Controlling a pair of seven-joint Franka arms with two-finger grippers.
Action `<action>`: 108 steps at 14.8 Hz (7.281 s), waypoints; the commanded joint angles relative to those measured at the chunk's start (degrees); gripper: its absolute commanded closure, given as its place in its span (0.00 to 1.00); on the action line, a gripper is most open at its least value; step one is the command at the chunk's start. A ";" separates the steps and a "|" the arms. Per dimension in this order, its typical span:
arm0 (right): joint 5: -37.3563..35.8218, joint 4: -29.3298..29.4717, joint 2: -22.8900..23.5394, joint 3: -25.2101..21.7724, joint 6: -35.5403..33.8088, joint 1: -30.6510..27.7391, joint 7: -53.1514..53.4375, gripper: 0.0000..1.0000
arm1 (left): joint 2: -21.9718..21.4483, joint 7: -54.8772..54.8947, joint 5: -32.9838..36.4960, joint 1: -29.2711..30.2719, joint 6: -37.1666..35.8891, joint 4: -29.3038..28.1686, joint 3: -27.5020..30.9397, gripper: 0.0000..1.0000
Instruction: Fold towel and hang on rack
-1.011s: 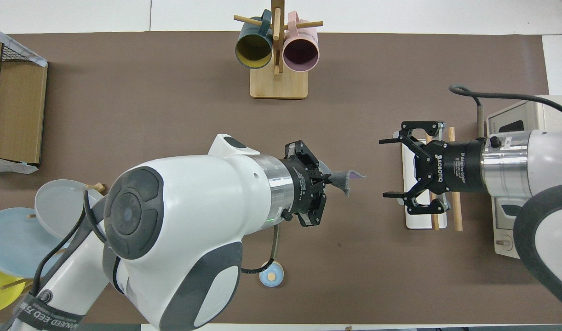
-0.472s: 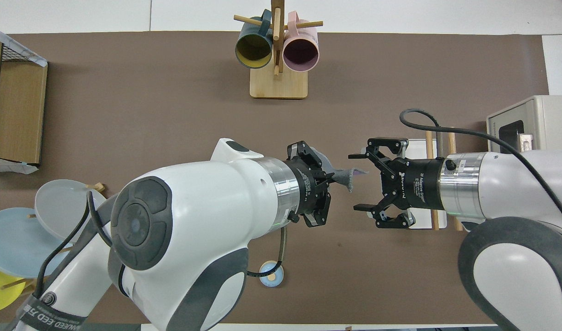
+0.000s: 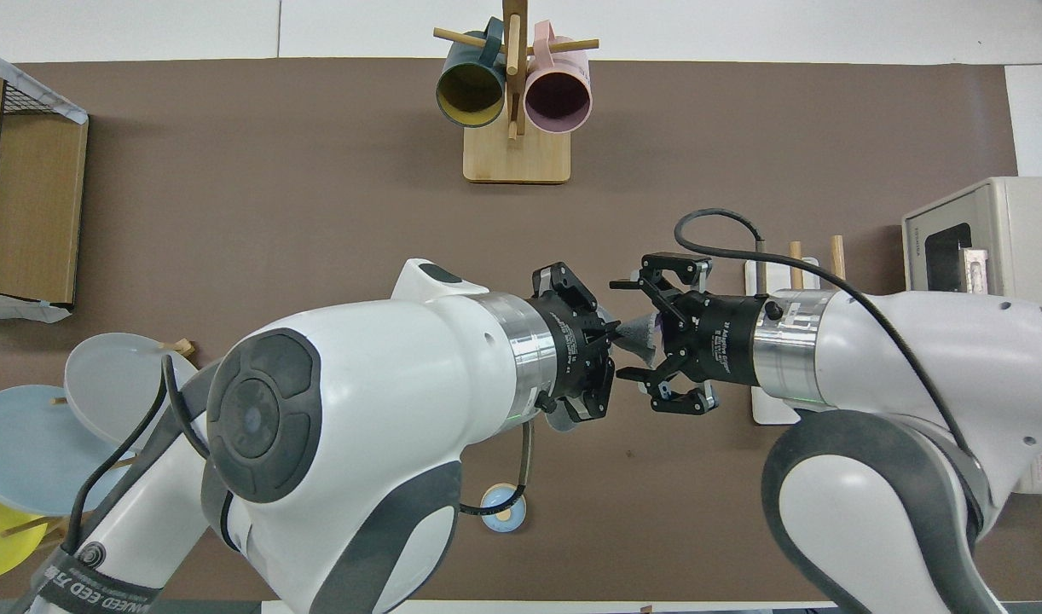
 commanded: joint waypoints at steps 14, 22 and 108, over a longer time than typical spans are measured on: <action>-0.02 1.01 1.25 -0.29 -2.24 -0.47 -7.73 1.00 | -0.84 -0.37 1.43 -1.25 1.10 -1.65 0.54 1.00; -19.22 1.98 1.60 -0.38 -6.89 -4.15 -16.86 1.00 | -1.01 21.66 2.13 7.60 -0.21 -3.50 0.89 0.00; -48.01 34.41 8.98 2.61 -44.08 -28.34 -76.91 0.00 | -3.03 126.73 23.14 29.16 -41.88 8.36 10.12 0.00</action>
